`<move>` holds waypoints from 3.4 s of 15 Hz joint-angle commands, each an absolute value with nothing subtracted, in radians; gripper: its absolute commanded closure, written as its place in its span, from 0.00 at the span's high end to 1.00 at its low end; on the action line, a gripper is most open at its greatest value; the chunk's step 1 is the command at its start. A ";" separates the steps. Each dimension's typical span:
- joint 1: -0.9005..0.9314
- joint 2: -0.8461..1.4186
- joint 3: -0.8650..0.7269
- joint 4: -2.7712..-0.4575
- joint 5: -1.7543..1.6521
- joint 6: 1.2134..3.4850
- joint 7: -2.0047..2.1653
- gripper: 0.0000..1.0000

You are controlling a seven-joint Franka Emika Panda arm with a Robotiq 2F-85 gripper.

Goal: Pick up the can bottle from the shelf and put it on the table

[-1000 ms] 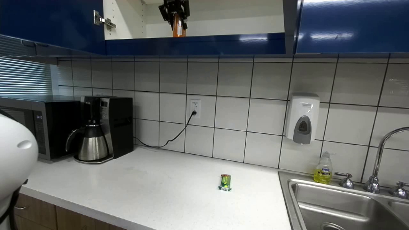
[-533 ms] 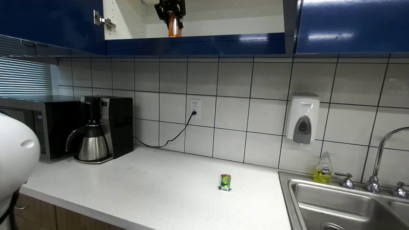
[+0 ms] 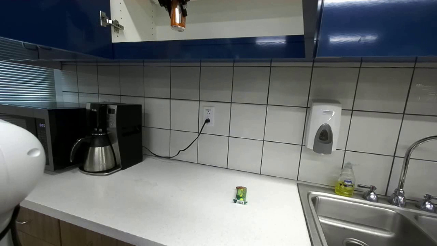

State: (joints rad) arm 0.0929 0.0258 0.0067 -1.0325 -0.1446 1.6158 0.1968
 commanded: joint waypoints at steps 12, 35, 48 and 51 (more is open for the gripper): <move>0.097 -0.289 0.000 -1.484 -0.117 1.607 0.172 0.38; 0.051 -0.503 -0.003 -2.283 -0.041 2.043 0.093 0.38; 0.000 -0.182 -0.046 -2.587 -0.055 2.680 0.018 0.38; -0.012 -0.059 -0.058 -2.607 -0.053 2.828 -0.003 0.38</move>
State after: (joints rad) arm 0.0101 -0.1578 -0.0561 -2.6064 -0.0586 2.7107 0.0419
